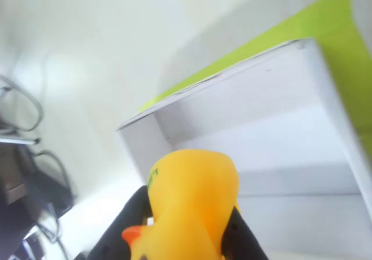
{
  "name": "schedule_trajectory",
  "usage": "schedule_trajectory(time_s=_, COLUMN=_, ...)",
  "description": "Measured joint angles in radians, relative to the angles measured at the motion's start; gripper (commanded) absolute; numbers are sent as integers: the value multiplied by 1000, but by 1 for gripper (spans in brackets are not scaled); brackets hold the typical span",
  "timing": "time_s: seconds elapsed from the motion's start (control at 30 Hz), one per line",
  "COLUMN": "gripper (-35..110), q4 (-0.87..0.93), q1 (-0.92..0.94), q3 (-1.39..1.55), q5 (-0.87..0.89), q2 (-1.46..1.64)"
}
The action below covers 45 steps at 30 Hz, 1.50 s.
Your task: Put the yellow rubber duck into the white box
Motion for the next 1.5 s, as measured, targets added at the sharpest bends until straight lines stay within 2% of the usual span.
schedule_trajectory(time_s=0.33, gripper=0, q4=-20, q1=-2, q3=0, q5=-14, q2=-126)
schedule_trajectory(time_s=0.57, gripper=22, q4=-21, q1=-2, q3=0, q5=-78, q2=-173)
schedule_trajectory(time_s=0.97, gripper=31, q4=109, q1=-31, q3=-183, q5=-106, q2=-178)
schedule_trajectory(time_s=1.13, gripper=29, q4=146, q1=-48, q3=-241, q5=-106, q2=-178)
schedule_trajectory(time_s=1.27, gripper=20, q4=213, q1=-72, q3=-324, q5=-72, q2=-178)
schedule_trajectory(time_s=1.33, gripper=12, q4=250, q1=-92, q3=-377, q5=-21, q2=-158)
schedule_trajectory(time_s=1.37, gripper=1, q4=264, q1=-103, q3=-399, q5=15, q2=-132)
schedule_trajectory(time_s=1.5, gripper=0, q4=272, q1=-178, q3=-423, q5=167, q2=80)
